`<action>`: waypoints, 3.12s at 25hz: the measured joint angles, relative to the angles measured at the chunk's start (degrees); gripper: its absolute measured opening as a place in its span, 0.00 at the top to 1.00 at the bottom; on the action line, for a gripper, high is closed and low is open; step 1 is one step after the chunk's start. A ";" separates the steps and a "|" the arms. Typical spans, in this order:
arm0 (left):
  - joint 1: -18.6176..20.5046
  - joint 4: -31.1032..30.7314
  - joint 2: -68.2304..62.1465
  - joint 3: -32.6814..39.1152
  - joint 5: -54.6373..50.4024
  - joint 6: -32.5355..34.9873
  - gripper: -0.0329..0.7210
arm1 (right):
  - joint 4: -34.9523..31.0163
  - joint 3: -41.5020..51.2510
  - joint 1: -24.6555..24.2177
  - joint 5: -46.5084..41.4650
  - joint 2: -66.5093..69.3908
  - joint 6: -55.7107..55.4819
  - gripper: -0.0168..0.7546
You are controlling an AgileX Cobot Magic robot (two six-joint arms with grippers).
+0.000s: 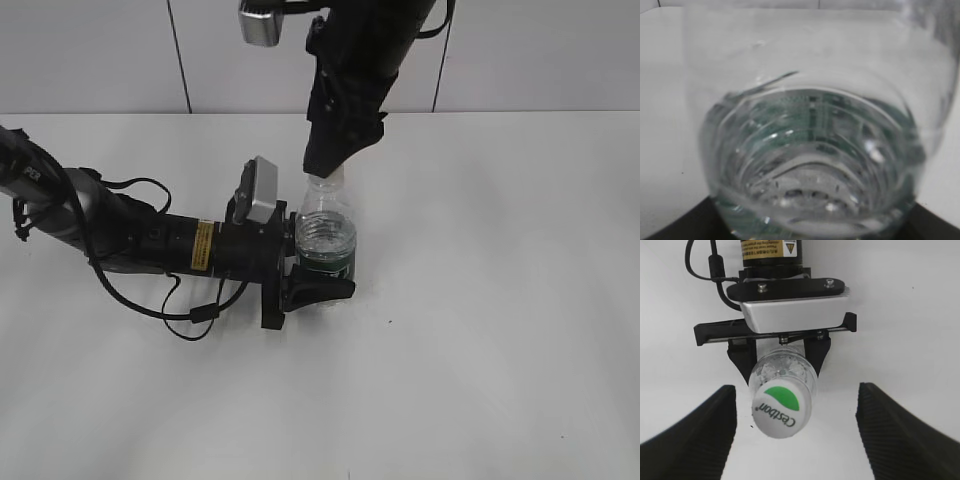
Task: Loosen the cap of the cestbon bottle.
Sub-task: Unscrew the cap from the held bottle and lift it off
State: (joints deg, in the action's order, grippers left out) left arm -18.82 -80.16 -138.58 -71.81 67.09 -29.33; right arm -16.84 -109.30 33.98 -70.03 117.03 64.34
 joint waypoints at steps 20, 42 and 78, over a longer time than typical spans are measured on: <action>-0.11 -0.09 0.00 0.00 -1.00 -0.05 0.42 | 3.09 -3.13 0.00 0.00 -1.33 -70.44 0.24; -0.11 -0.09 0.10 0.00 -1.77 -0.16 0.42 | 2.61 5.13 0.00 0.00 -4.63 -85.62 0.24; -0.11 -0.10 0.10 0.00 -1.90 -0.21 0.42 | 3.99 4.94 1.36 1.23 -0.71 -84.62 0.57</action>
State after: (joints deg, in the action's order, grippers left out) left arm -18.92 -80.26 -138.48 -71.81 65.19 -29.53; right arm -12.85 -104.36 35.34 -68.80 116.32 -20.28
